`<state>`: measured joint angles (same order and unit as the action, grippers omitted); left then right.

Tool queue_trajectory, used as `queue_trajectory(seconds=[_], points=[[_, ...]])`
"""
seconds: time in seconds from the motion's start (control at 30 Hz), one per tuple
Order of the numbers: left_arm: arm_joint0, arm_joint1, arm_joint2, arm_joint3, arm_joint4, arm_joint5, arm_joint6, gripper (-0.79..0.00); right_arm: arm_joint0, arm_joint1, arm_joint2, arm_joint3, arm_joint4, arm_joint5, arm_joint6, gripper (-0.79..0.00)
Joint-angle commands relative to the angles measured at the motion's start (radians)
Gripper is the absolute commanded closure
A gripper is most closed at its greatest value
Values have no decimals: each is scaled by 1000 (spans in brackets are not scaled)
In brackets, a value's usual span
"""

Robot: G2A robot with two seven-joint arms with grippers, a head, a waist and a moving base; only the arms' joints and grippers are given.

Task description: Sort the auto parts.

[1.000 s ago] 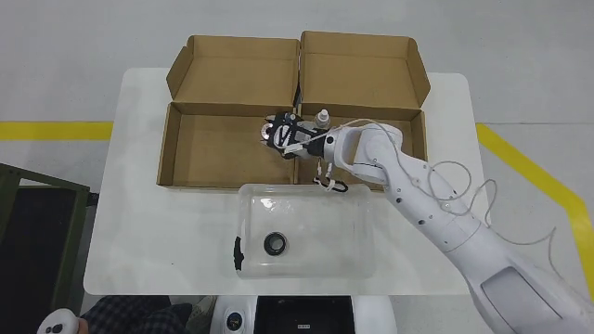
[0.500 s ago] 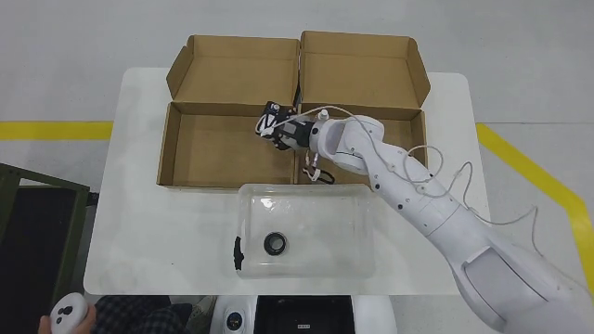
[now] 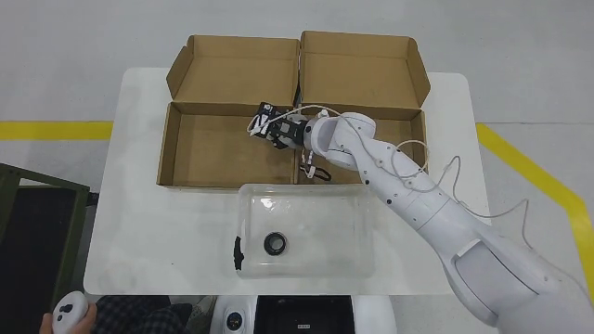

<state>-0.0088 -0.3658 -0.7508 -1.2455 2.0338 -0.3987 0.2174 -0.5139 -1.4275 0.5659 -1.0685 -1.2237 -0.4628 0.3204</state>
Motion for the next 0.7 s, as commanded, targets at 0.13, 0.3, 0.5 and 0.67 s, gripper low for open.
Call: queue_trajectory(seconds=[0.13, 0.3, 0.5, 0.67], points=[[0, 0, 0, 0, 0, 0, 0, -785, 2, -13, 0, 19, -17, -5, 13, -212], [0, 0, 0, 0, 0, 0, 0, -785, -5, -22, -2, 26, -27, -11, 23, -302], [0, 0, 0, 0, 0, 0, 0, -785, -4, -30, 7, 30, -41, -18, 27, -342], [0, 0, 0, 0, 0, 0, 0, -785, -12, -27, 30, -19, -59, -32, 17, -360]])
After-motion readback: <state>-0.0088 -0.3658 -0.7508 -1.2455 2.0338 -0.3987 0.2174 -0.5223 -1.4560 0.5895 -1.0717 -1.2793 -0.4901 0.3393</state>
